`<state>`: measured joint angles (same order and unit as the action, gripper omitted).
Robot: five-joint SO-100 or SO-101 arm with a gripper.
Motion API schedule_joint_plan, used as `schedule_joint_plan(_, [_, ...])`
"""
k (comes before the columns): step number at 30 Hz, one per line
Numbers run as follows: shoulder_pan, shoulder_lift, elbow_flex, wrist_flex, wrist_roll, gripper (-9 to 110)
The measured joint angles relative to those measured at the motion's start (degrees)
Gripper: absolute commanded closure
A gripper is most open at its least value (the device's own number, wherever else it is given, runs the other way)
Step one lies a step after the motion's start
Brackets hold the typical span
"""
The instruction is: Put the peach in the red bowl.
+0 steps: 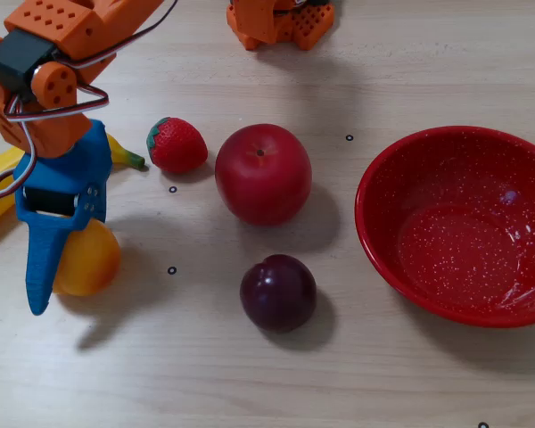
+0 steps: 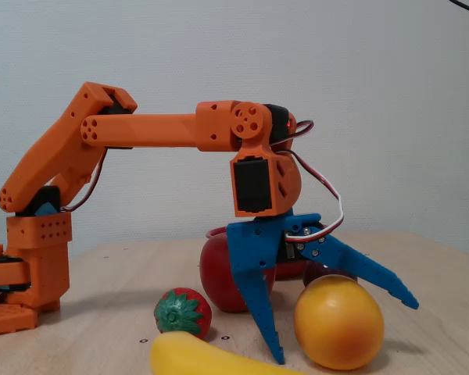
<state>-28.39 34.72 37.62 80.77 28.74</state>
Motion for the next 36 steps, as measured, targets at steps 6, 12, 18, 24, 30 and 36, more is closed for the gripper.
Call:
schedule_joint_plan(6, [0.4, 0.0, -0.1, -0.4, 0.0, 38])
schedule_joint_plan(12, [0.4, 0.0, -0.1, -0.4, 0.1, 38])
schedule_joint_plan(18, [0.4, 0.0, -0.1, -0.7, 0.1, 53])
schedule_joint_plan(24, [0.4, 0.2, -0.2, -1.2, 1.2, 73])
schedule_joint_plan(30, [0.4, 0.2, -0.2, -1.3, 2.4, 101])
schedule_joint_plan(36, [0.4, 0.4, -0.2, -1.4, 3.8, 101])
